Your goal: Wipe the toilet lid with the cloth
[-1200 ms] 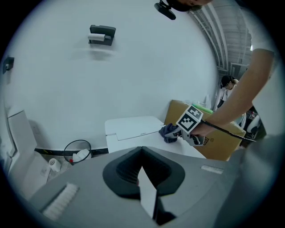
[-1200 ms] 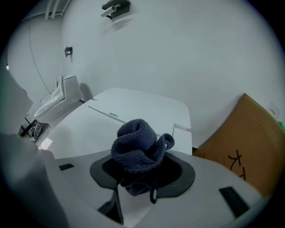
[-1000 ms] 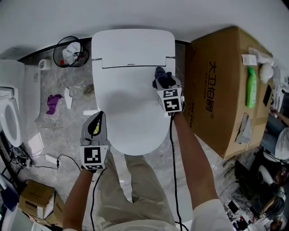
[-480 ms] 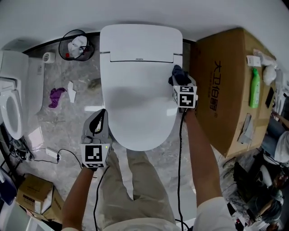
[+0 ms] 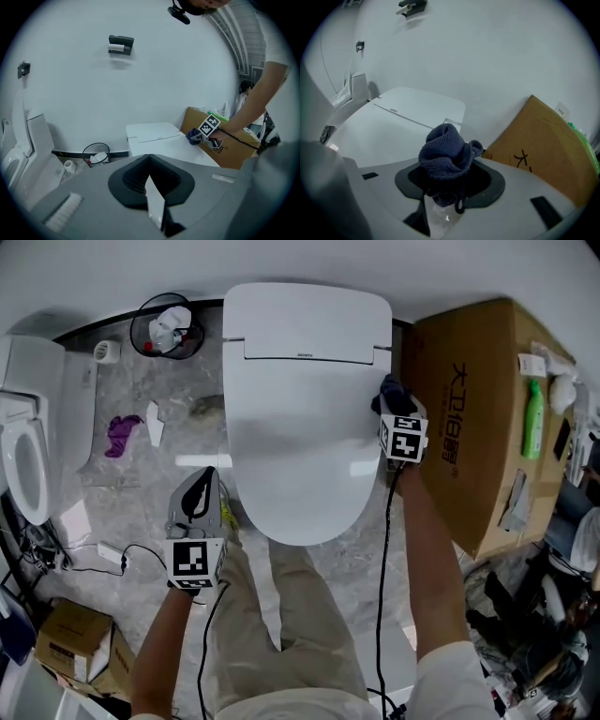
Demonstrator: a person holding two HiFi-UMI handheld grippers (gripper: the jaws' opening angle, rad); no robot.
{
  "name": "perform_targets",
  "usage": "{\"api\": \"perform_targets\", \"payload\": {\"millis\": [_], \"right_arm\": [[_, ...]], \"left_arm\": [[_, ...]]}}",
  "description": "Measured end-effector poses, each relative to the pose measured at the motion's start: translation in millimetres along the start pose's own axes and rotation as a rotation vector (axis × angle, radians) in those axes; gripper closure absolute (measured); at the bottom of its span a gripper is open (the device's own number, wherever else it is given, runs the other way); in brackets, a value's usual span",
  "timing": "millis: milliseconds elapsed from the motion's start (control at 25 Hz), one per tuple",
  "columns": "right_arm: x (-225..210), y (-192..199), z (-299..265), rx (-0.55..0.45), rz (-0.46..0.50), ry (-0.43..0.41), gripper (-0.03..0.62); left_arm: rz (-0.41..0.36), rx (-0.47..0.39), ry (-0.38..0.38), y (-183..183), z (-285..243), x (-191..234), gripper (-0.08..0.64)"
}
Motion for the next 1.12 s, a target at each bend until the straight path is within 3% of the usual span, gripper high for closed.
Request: {"api": "perform_targets", "payload": {"millis": [200, 320, 480, 840, 1120], "right_arm": [[4.1, 2.5, 5.2, -0.022, -0.047, 0.009, 0.362], [7.4, 4.0, 10.3, -0.01, -0.03, 0.037, 0.408], [27.7, -7.5, 26.5, -0.063, -0.025, 0.0, 0.419], [179.6, -42.3, 65.1, -0.174, 0.059, -0.285, 0.422], [275.9, -59.1, 59.9, -0.175, 0.127, -0.417, 0.422]], "left_arm": [[0.007, -0.004, 0.019, 0.7, 5.0, -0.6, 0.56], [0.003, -0.007, 0.033, -1.0, 7.6, 0.7, 0.56], [0.005, -0.014, 0.036, 0.3, 11.7, 6.1, 0.56], [0.032, -0.013, 0.021, 3.9, 26.6, 28.0, 0.56], [0.036, -0.007, 0.007, 17.7, 39.7, 51.4, 0.56]]}}
Point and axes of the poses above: the fingertips, and each gripper's own axes: z backward along the fingers, x to its left, y out of its underside, the point moved 9 cm from there along z, backward along the fingers, and after that the axes turned 3 degrees about -z, right-handed, at the moved point
